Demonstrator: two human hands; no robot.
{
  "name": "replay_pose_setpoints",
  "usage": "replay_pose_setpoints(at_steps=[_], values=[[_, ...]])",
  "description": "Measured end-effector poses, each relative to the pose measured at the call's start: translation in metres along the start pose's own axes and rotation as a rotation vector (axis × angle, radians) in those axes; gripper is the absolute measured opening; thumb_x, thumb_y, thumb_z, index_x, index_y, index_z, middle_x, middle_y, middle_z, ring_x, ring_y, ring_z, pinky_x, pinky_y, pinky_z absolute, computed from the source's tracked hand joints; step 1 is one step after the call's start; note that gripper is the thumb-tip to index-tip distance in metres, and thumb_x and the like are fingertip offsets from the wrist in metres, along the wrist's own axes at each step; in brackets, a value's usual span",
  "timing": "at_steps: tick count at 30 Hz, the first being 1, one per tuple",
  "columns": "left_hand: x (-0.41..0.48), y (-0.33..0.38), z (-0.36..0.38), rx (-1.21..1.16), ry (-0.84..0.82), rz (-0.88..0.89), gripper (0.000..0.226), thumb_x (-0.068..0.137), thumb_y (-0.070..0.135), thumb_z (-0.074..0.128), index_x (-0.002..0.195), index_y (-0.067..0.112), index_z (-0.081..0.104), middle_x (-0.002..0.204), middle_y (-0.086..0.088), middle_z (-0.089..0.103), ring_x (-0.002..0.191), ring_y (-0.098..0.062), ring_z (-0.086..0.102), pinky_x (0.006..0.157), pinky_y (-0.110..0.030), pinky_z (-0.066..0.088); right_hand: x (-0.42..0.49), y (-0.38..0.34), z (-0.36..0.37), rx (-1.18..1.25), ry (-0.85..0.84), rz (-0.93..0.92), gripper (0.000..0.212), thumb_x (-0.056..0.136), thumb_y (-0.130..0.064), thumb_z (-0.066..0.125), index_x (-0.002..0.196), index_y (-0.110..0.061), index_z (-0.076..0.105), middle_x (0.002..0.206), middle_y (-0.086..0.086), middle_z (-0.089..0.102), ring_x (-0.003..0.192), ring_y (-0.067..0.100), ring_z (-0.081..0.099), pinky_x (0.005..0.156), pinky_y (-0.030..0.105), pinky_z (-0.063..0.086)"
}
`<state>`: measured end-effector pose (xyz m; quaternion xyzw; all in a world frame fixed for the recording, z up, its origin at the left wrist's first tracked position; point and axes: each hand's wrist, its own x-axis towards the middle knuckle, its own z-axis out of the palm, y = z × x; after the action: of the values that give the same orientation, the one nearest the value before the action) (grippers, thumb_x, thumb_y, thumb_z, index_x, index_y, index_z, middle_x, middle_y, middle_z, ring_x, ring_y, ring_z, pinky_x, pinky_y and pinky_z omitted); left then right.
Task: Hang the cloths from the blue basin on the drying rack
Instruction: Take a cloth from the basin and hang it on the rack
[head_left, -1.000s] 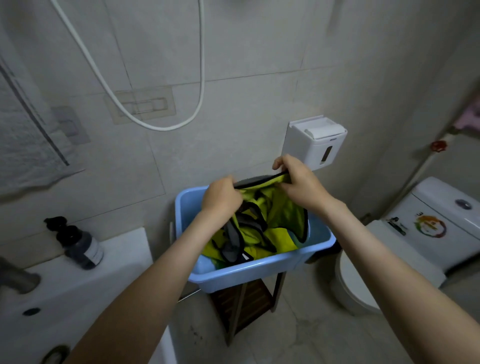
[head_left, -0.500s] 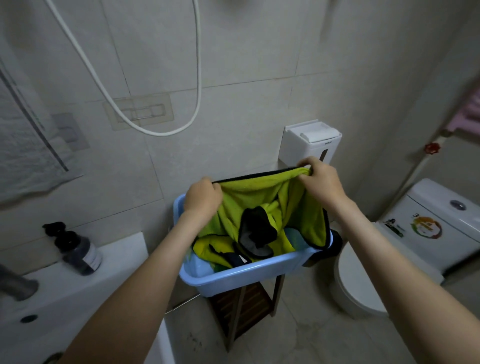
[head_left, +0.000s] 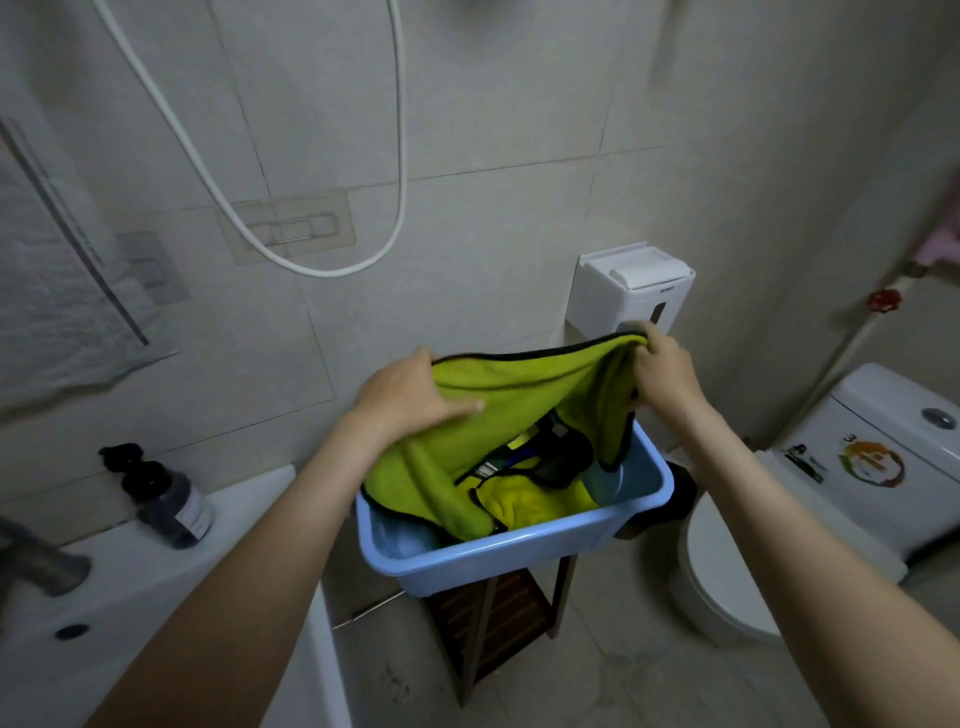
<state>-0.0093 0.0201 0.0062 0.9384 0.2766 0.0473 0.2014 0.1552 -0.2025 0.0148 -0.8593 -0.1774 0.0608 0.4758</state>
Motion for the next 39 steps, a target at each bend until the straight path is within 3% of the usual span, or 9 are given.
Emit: replay_pose_setpoints(at_steps=[5,11,13,18,25,27,29,34,39], values=[[0.001,-0.009,0.014,0.267,-0.227,-0.016,0.046,0.094,0.044,0.049,0.121,0.008,0.059,0.128,-0.017,0.057,0.117,-0.031,0.054,0.093,-0.032,0.042,-0.003,-0.029,-0.006,0.399,-0.074,-0.061,0.067,0.088,0.007,0.020,0.138,-0.032,0.041,0.085,0.007,0.043,0.079,0.029,0.054,0.056,0.033,0.059],[0.006,0.000,0.018,-0.679,-0.118,-0.138,0.023,0.088,0.020,0.050,0.098,0.015,0.070,0.107,-0.007,0.068,0.101,-0.023,0.063,0.095,-0.038,0.049,-0.012,-0.036,-0.001,0.501,-0.160,-0.080,0.035,0.094,0.000,0.027,0.107,-0.007,0.058,0.098,0.011,0.064,0.094,0.022,0.063,0.073,0.026,0.058],[0.005,0.010,0.015,-1.060,-0.049,-0.217,0.019,0.091,0.012,0.048,0.090,0.012,0.067,0.094,-0.012,0.070,0.089,-0.026,0.067,0.081,-0.037,0.057,-0.012,-0.030,-0.002,0.500,-0.168,-0.071,0.032,0.095,-0.003,0.030,0.103,-0.007,0.061,0.098,0.010,0.067,0.093,0.019,0.064,0.086,0.033,0.056],[0.004,0.043,-0.001,-1.337,-0.011,-0.206,0.025,0.096,0.001,0.037,0.088,0.007,0.060,0.082,-0.014,0.065,0.069,-0.021,0.064,0.069,-0.033,0.056,-0.017,-0.023,0.003,0.480,-0.213,-0.047,0.025,0.097,-0.009,0.038,0.110,-0.005,0.058,0.105,0.012,0.064,0.098,0.019,0.062,0.093,0.034,0.050],[0.003,0.071,-0.004,-1.455,-0.166,-0.188,0.033,0.096,0.001,0.035,0.120,-0.010,0.055,0.106,-0.028,0.063,0.083,-0.032,0.065,0.077,-0.043,0.057,-0.046,-0.018,0.027,0.178,-0.453,-0.196,0.047,0.088,0.001,0.057,0.130,-0.017,0.046,0.124,-0.007,0.054,0.111,-0.003,0.053,0.094,0.016,0.043],[0.002,0.075,-0.003,-1.445,-0.199,-0.182,0.033,0.095,0.000,0.034,0.119,-0.013,0.053,0.109,-0.032,0.061,0.090,-0.035,0.064,0.085,-0.049,0.054,-0.051,-0.016,0.032,0.102,-0.500,-0.203,0.044,0.087,0.007,0.054,0.122,-0.020,0.050,0.110,-0.018,0.057,0.093,-0.021,0.053,0.082,0.004,0.042],[0.001,0.074,-0.002,-1.450,-0.212,-0.174,0.034,0.094,-0.001,0.034,0.118,-0.016,0.052,0.112,-0.034,0.060,0.097,-0.038,0.062,0.091,-0.055,0.050,-0.052,-0.015,0.035,0.025,-0.500,-0.146,0.038,0.087,0.004,0.051,0.112,-0.024,0.057,0.098,-0.016,0.062,0.083,-0.012,0.058,0.074,0.010,0.048],[0.008,0.047,0.006,-1.249,-0.143,-0.081,0.029,0.091,-0.004,0.044,0.113,0.003,0.060,0.100,-0.018,0.066,0.091,-0.029,0.064,0.085,-0.041,0.055,-0.053,-0.009,0.040,0.023,-0.247,-0.058,0.024,0.085,-0.006,0.055,0.098,-0.024,0.064,0.080,-0.002,0.063,0.068,0.014,0.057,0.050,0.015,0.046],[0.005,0.013,0.015,-0.838,-0.348,-0.068,0.024,0.093,0.008,0.052,0.110,0.026,0.055,0.095,-0.002,0.061,0.078,-0.009,0.055,0.060,-0.019,0.040,-0.038,0.000,0.041,0.087,0.086,-0.009,0.023,0.078,0.000,0.055,0.095,-0.011,0.066,0.093,0.007,0.067,0.087,0.023,0.061,0.073,0.033,0.049]])
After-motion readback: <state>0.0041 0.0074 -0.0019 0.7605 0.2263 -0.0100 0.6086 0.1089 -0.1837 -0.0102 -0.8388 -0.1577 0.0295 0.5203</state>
